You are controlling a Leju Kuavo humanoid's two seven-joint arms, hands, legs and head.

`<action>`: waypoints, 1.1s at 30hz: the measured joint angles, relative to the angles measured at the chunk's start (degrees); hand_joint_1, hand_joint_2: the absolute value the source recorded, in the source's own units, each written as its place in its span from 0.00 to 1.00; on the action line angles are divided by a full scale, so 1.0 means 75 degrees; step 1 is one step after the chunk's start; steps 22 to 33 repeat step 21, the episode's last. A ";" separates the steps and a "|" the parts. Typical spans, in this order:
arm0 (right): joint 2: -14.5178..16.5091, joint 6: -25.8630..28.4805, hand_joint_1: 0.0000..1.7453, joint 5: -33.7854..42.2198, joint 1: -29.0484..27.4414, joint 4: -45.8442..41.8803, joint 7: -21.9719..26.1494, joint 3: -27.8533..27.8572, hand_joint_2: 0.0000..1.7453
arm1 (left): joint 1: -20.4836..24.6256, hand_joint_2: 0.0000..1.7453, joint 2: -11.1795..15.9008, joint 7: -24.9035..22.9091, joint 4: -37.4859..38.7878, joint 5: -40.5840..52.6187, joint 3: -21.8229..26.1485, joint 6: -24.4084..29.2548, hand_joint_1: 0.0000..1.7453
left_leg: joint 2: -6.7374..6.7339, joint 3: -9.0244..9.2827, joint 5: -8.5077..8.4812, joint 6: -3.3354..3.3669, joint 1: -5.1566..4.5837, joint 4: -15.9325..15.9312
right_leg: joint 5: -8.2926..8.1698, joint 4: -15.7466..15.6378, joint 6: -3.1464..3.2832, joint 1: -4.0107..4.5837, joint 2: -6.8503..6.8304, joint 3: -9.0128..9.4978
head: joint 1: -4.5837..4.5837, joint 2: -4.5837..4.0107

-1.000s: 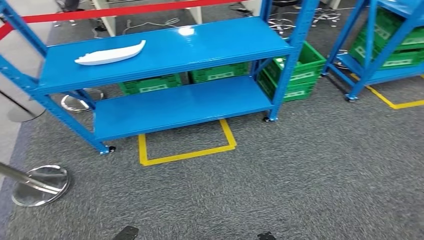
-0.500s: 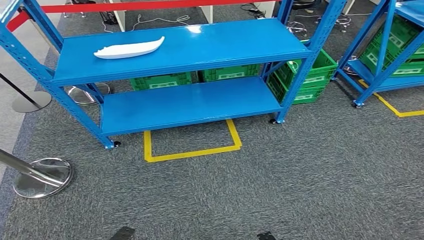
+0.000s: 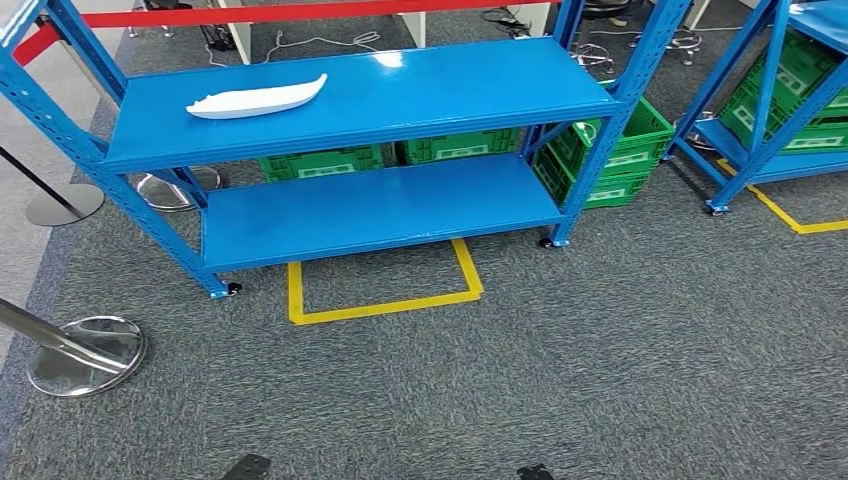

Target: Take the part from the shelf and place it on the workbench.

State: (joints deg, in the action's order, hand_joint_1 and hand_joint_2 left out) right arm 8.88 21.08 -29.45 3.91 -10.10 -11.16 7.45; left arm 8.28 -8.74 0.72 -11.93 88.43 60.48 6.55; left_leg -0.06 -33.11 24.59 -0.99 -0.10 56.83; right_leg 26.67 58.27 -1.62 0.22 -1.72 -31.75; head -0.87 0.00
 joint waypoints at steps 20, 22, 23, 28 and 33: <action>0.0007 -0.0023 0.00 -0.0210 0.0000 0.0000 0.0047 0.0073 0.00 | -0.0039 1.00 0.0040 0.0070 0.0000 -0.0016 0.0000 -0.0028 0.00 | 0.0000 0.0000 -0.0005 0.0003 0.0002 -0.0002 | -0.0001 0.0002 0.0000 0.0001 0.0000 0.0001 | 0.0000 0.0000; 0.0008 -0.0023 0.00 -0.0210 0.0000 0.0000 0.0047 0.0073 0.00 | -0.0039 1.00 0.0040 0.0070 0.0000 -0.0016 0.0000 -0.0028 0.00 | 0.0000 0.0000 -0.0005 0.0003 0.0002 -0.0002 | -0.0001 0.0002 0.0000 0.0001 0.0000 0.0001 | 0.0000 0.0000; 0.0008 -0.0023 0.00 -0.0210 0.0000 0.0000 0.0047 0.0073 0.00 | -0.0039 1.00 0.0040 0.0070 0.0000 -0.0016 0.0000 -0.0028 0.00 | 0.0000 0.0000 -0.0005 0.0003 0.0002 -0.0002 | -0.0001 0.0002 0.0000 0.0001 0.0000 0.0001 | 0.0000 0.0000; 0.0008 -0.0023 0.00 -0.0210 0.0000 0.0000 0.0047 0.0073 0.00 | -0.0039 1.00 0.0040 0.0070 0.0000 -0.0016 0.0000 -0.0028 0.00 | 0.0000 0.0000 -0.0005 0.0003 0.0002 -0.0002 | -0.0001 0.0002 0.0000 0.0001 0.0000 0.0001 | 0.0000 0.0000; 0.0008 -0.0023 0.00 -0.0210 0.0000 0.0000 0.0047 0.0073 0.00 | -0.0039 1.00 0.0040 0.0070 0.0000 -0.0016 0.0000 -0.0028 0.00 | 0.0000 0.0000 -0.0005 0.0003 0.0002 -0.0002 | -0.0001 0.0002 0.0000 0.0001 0.0000 0.0001 | 0.0000 0.0000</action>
